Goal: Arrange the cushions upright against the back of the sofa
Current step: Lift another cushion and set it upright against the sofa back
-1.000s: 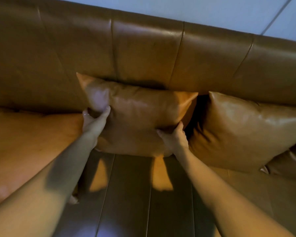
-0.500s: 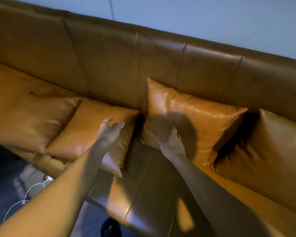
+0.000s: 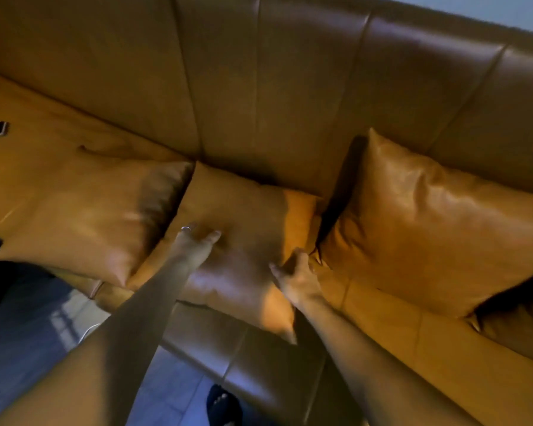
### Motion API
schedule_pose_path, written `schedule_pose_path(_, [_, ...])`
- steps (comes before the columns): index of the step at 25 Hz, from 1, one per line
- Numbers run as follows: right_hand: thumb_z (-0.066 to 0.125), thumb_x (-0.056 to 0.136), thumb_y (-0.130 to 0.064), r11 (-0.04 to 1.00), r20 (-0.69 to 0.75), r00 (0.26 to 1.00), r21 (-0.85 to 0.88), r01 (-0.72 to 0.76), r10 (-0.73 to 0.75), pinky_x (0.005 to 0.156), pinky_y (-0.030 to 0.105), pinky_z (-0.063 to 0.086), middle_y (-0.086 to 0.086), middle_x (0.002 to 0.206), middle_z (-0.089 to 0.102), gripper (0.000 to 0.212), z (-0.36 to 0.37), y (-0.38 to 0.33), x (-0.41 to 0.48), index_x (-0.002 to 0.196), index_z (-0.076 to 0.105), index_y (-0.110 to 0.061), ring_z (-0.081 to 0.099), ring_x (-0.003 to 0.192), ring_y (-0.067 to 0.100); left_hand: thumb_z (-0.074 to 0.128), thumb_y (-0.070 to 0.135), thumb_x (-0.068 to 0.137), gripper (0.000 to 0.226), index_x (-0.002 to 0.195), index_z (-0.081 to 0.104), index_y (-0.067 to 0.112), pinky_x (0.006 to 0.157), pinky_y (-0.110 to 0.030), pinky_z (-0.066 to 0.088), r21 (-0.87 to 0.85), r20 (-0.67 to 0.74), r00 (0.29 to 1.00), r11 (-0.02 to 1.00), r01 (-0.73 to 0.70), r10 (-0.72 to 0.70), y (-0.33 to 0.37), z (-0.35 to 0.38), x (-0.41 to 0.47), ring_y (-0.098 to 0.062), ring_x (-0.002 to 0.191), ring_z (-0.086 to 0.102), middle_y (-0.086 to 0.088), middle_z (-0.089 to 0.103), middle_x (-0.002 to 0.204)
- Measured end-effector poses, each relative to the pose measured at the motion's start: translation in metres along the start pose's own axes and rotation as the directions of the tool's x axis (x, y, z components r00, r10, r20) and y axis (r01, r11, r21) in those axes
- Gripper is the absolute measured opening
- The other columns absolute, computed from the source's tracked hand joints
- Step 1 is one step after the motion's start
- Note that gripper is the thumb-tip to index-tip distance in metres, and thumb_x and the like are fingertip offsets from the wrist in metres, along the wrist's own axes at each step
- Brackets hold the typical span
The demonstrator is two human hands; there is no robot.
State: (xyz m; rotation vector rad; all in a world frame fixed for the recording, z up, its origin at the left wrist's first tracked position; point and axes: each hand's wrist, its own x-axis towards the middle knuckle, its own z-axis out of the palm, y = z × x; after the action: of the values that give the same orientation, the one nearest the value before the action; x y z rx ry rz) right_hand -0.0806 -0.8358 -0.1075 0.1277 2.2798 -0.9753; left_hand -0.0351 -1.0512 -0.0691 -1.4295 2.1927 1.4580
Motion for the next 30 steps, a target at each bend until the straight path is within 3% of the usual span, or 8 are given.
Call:
schedule_pose_path(3, [0.064, 0.085, -0.063, 0.984, -0.022, 0.99, 0.115, -0.139, 0.142, 0.113, 0.037, 0.031, 0.017, 0.161, 0.029, 0.102, 0.022, -0.016, 0.034, 0.16, 0.009, -0.02, 0.035, 0.144, 0.039, 0.066, 0.059, 0.081, 0.084, 0.149, 0.036, 0.021, 0.108, -0.045, 0.041, 0.109, 0.039, 0.999, 0.994, -0.022, 0.018, -0.004, -0.014, 0.047, -0.033, 0.13, 0.048, -0.008, 0.047, 0.146])
schedule_pose_path(6, [0.071, 0.075, -0.068, 0.948, -0.036, 0.979, 0.26, -0.184, 0.2, 0.118, 0.042, 0.029, 0.015, 0.162, 0.027, 0.119, 0.024, -0.02, 0.062, 0.16, 0.004, -0.02, 0.031, 0.146, 0.037, 0.063, 0.08, 0.057, 0.118, 0.154, 0.02, 0.028, 0.111, -0.054, 0.035, 0.206, 0.086, 0.996, 0.978, -0.022, 0.004, -0.007, -0.016, 0.091, -0.038, 0.137, 0.039, -0.009, 0.035, 0.154])
schedule_pose_path(10, [0.079, 0.069, -0.063, 0.886, -0.049, 0.969, 0.418, -0.2, 0.242, 0.117, 0.045, 0.03, 0.006, 0.161, 0.032, 0.118, 0.021, -0.018, 0.087, 0.158, 0.013, -0.023, 0.034, 0.145, 0.033, 0.073, 0.087, 0.032, 0.141, 0.151, 0.027, 0.026, 0.106, -0.054, 0.042, 0.027, 0.097, 0.992, 0.996, 0.081, -0.084, -0.011, -0.018, 0.131, -0.034, 0.127, 0.051, -0.005, 0.048, 0.145])
schedule_pose_path(14, [0.086, 0.066, -0.055, 0.672, -0.079, 0.94, 0.719, -0.177, 0.332, 0.113, 0.052, 0.038, 0.007, 0.152, 0.045, 0.109, 0.021, -0.021, 0.095, 0.154, 0.032, -0.019, 0.047, 0.136, 0.035, 0.075, 0.078, 0.052, 0.115, 0.142, 0.045, 0.013, 0.104, -0.051, 0.045, -0.161, 0.116, 0.977, 0.967, 0.197, -0.18, 0.003, -0.028, 0.137, -0.034, 0.116, 0.058, -0.009, 0.057, 0.134])
schedule_pose_path(17, [0.093, 0.042, -0.06, 0.643, -0.127, 0.95, 0.76, -0.091, 0.285, 0.107, 0.053, 0.045, 0.005, 0.143, 0.056, 0.122, 0.018, -0.03, 0.088, 0.147, 0.043, -0.021, 0.057, 0.125, 0.033, 0.072, 0.074, 0.064, 0.103, 0.141, 0.046, 0.011, 0.106, -0.051, 0.042, -0.177, 0.168, 0.973, 0.965, 0.191, -0.162, 0.02, -0.036, 0.133, -0.034, 0.116, 0.056, -0.011, 0.057, 0.132])
schedule_pose_path(22, [0.091, 0.064, -0.038, 0.541, -0.218, 0.958, 0.836, 0.085, 0.186, 0.101, 0.051, 0.051, 0.001, 0.127, 0.065, 0.075, -0.005, -0.053, 0.071, 0.128, 0.053, -0.027, 0.065, 0.113, 0.025, 0.071, 0.079, 0.058, 0.109, 0.142, 0.046, 0.014, 0.108, -0.045, 0.04, -0.246, 0.139, 0.99, 0.969, -0.002, 0.037, 0.079, -0.059, 0.127, -0.028, 0.119, 0.054, -0.004, 0.053, 0.137])
schedule_pose_path(25, [0.089, 0.069, -0.026, 0.518, -0.28, 0.956, 0.832, 0.199, 0.083, 0.098, 0.046, 0.053, 0.001, 0.127, 0.066, 0.072, -0.024, -0.065, 0.066, 0.13, 0.051, -0.028, 0.066, 0.113, 0.022, 0.061, 0.088, 0.058, 0.111, 0.144, 0.045, 0.019, 0.11, -0.046, 0.037, -0.346, 0.141, 0.984, 0.937, -0.056, 0.111, 0.114, -0.073, 0.121, -0.021, 0.121, 0.05, 0.005, 0.049, 0.138])
schedule_pose_path(30, [0.08, 0.078, -0.001, 0.572, -0.311, 0.95, 0.773, 0.273, -0.032, 0.091, 0.033, 0.053, 0.0, 0.128, 0.061, 0.077, -0.048, -0.076, 0.069, 0.14, 0.039, -0.019, 0.062, 0.11, 0.015, 0.034, 0.081, 0.084, 0.092, 0.152, 0.032, 0.02, 0.095, -0.045, 0.034, -0.559, 0.186, 0.97, 0.829, -0.027, 0.157, 0.132, -0.075, 0.121, -0.025, 0.123, 0.046, -0.009, 0.043, 0.151])
